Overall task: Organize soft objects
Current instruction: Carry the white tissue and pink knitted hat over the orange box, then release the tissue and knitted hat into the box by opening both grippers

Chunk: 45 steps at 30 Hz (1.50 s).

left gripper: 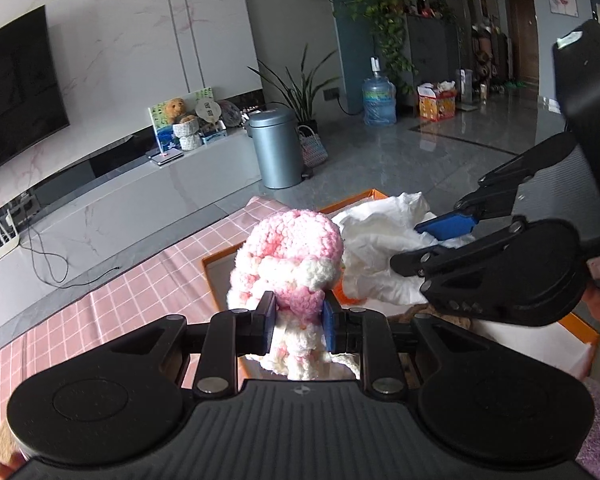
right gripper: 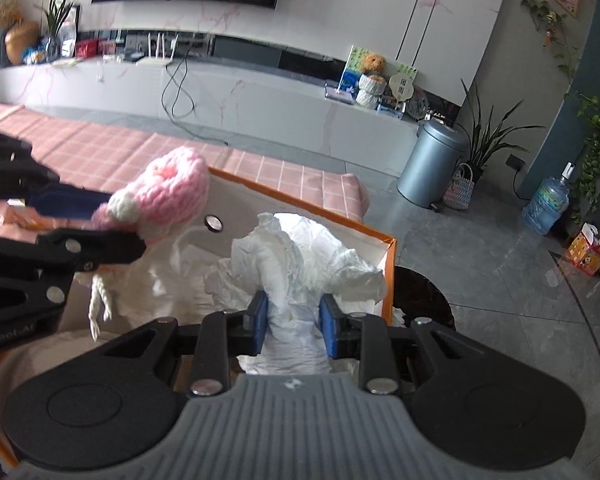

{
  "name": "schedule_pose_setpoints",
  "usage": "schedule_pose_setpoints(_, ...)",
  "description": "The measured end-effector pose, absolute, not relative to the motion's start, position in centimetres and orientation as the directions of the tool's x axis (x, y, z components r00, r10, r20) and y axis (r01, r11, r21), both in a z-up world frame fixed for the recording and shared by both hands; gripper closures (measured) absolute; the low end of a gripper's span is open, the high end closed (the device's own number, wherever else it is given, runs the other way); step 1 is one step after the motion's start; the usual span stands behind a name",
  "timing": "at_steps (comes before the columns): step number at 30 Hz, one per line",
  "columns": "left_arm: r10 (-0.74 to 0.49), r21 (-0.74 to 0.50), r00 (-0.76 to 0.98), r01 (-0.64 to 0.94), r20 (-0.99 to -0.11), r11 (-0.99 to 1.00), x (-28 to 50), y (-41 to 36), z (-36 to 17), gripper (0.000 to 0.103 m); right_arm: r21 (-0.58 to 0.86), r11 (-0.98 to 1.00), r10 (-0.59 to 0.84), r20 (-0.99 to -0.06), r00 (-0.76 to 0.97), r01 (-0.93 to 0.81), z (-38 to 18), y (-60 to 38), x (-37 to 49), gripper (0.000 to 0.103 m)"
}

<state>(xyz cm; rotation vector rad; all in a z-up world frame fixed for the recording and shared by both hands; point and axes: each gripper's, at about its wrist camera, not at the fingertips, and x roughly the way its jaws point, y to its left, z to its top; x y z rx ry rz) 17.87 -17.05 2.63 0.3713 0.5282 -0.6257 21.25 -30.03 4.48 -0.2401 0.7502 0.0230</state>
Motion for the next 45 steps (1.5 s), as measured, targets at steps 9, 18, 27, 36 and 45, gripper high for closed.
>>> schedule_pose_setpoints(9,-0.477,0.143,0.649,0.668,-0.593,0.730,20.2,-18.7,1.4,0.077,-0.247,0.956,-0.072,-0.722,0.688,-0.160,2.3,-31.1,23.6,0.075)
schedule_pose_setpoints(18,-0.451,0.143,0.609,0.683,-0.652,0.716,22.5,-20.1,-0.4,0.076,-0.266,0.939,-0.072,-0.768,0.636,-0.216,0.3,-30.6,25.7,0.071)
schedule_pose_setpoints(27,-0.395,0.163,0.600,0.668,-0.696,0.726,23.8,-20.6,-1.3,0.068,-0.295,0.923,-0.096,-0.797,0.597,-0.246,-0.7,-30.0,26.8,0.060)
schedule_pose_setpoints(36,-0.395,0.164,0.616,0.655,-0.682,0.738,23.2,-19.7,-1.2,0.047,-0.351,0.903,-0.133,-0.778,0.614,-0.248,-0.3,-29.3,26.4,0.039)
schedule_pose_setpoints(45,-0.429,0.144,0.635,0.650,-0.642,0.747,22.1,-19.0,0.8,0.029,-0.393,0.890,-0.161,-0.744,0.649,-0.231,1.9,-29.5,25.1,0.027)
